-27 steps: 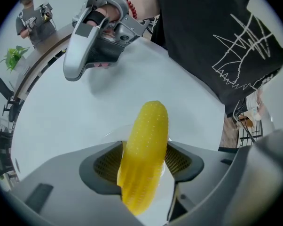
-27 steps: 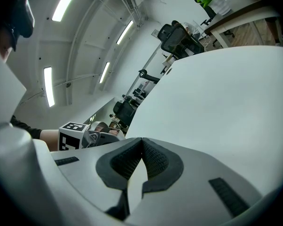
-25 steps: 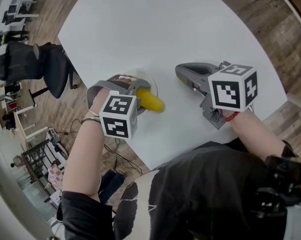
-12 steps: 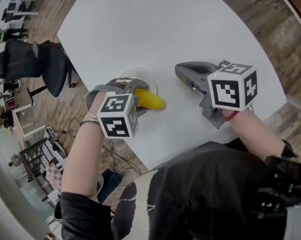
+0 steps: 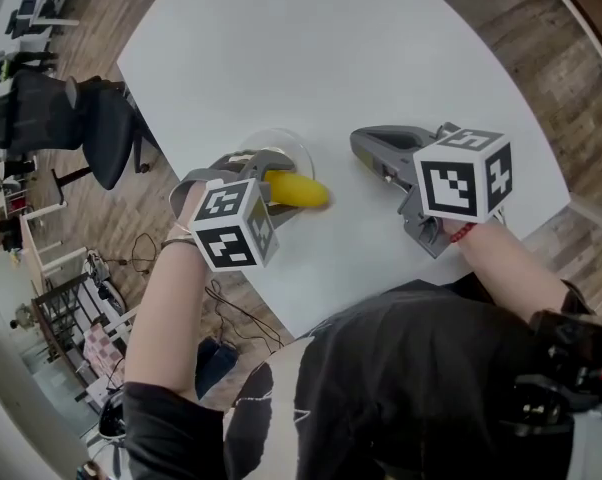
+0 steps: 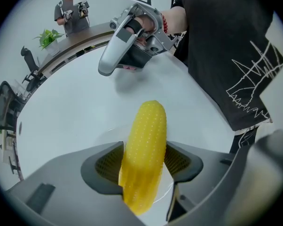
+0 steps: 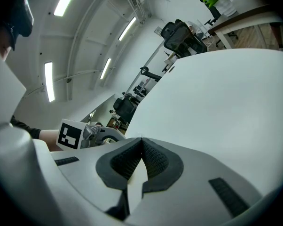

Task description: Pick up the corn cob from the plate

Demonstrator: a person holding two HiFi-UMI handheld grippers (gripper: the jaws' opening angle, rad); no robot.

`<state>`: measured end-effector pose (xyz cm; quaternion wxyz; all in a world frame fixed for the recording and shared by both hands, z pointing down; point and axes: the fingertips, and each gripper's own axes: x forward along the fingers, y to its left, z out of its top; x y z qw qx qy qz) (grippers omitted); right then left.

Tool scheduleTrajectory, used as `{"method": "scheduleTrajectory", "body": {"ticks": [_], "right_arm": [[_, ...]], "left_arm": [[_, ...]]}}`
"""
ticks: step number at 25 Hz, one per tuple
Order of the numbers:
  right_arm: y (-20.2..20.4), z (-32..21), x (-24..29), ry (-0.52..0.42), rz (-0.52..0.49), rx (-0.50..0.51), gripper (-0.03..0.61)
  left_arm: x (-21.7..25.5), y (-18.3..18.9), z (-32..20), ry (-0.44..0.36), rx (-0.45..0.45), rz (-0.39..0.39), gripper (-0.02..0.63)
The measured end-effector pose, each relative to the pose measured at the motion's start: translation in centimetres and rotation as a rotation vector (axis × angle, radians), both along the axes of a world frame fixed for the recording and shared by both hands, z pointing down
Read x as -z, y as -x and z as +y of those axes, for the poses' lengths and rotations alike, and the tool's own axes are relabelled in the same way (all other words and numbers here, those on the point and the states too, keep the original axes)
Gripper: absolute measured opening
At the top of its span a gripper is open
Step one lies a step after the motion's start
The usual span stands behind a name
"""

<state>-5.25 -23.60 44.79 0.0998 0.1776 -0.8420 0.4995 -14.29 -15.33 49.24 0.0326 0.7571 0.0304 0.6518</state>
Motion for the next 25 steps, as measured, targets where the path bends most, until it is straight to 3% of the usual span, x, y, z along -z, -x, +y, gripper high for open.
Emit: {"method": "scheduleTrajectory", "body": {"ticks": [10,18,21,25], "right_arm": [[0.7,1.9,1.3,-0.045,0.017,0.028,0.014],[2.0,3.6,2.9,-0.085,0.026,0.066,0.014],[2.8,5.2,3.8,-0.107,0.034,0.083,0.014],[3.4,7.3,5.0,-0.13,0.041,0.098,0.014]], "left_arm": [[0.5,0.2,-0.1,-0.157,0.153,0.088,0.267],[3.0,1.1,-0.6,-0.416,0.381,0.244,0.267],[4.9,2.2,-0.4,-0.506,0.532,0.325,0.267],[8.4,3.2,0.5,-0.574,0.817,0.52,0.267]]}}
